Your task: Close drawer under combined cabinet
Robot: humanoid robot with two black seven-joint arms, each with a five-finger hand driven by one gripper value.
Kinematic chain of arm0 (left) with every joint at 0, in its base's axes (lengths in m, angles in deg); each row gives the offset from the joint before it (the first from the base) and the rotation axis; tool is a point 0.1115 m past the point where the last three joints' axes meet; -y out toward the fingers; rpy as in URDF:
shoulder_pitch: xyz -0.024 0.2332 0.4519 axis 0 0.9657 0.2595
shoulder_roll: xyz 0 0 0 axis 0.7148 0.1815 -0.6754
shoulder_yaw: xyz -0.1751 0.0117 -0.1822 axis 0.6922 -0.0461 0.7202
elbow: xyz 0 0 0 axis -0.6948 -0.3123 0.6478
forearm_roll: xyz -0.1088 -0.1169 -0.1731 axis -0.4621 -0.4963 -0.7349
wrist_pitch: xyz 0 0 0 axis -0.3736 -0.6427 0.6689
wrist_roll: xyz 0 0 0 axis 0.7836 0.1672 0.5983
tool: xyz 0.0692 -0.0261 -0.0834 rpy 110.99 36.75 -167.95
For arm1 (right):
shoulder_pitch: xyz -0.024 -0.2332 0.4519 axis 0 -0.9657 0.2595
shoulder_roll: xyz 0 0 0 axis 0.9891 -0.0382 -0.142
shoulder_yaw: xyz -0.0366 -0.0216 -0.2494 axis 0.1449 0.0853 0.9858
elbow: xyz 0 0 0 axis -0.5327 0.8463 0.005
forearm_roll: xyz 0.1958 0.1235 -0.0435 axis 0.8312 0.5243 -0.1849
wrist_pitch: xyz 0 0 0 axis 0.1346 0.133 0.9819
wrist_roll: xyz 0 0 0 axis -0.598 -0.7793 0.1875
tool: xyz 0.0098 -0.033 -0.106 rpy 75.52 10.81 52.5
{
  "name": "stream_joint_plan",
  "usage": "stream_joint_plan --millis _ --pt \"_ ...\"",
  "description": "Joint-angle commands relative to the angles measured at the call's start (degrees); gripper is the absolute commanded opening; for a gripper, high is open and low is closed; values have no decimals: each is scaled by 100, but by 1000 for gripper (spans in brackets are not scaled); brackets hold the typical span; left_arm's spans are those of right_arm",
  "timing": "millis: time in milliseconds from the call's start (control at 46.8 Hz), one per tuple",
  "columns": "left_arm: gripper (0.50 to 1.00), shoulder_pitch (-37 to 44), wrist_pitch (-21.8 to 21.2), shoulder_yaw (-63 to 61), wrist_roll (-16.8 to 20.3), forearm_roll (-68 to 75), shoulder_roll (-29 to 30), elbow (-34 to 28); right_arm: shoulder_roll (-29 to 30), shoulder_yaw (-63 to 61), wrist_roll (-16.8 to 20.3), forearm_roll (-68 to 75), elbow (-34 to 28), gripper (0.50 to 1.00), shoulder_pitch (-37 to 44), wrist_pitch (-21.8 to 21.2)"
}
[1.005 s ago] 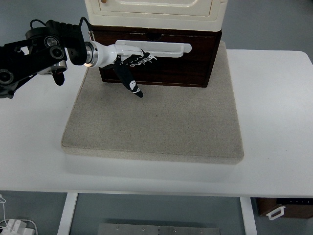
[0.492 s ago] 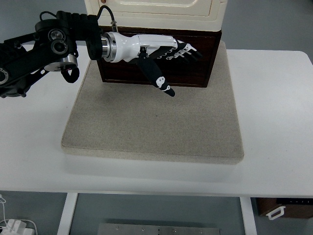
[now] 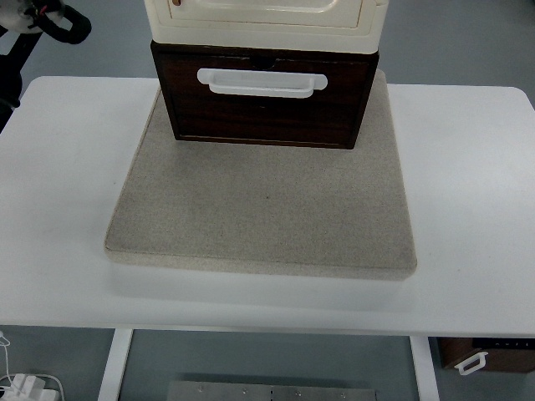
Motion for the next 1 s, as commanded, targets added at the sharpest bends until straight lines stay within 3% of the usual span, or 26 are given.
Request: stream_joint_plan --millis 0,257,385,705,983 --pt "1000 0 -9 404 54 -110 -43 -280 0 0 2 0 0 952 0 1" --pt "1000 -26 -131 1565 133 -839 -87 -939 0 0 2 0 0 952 0 1" --pt "1000 -166 -456 1864 256 -989 -52 -1527 0 -9 2 0 0 952 0 1" --pt "1000 -756 -633 1785 256 -2017 -17 -4516 0 0 2 0 0 952 0 1" --pt "1000 -88 -650 1794 159 -2395 -35 -4912 0 0 2 0 0 952 0 1"
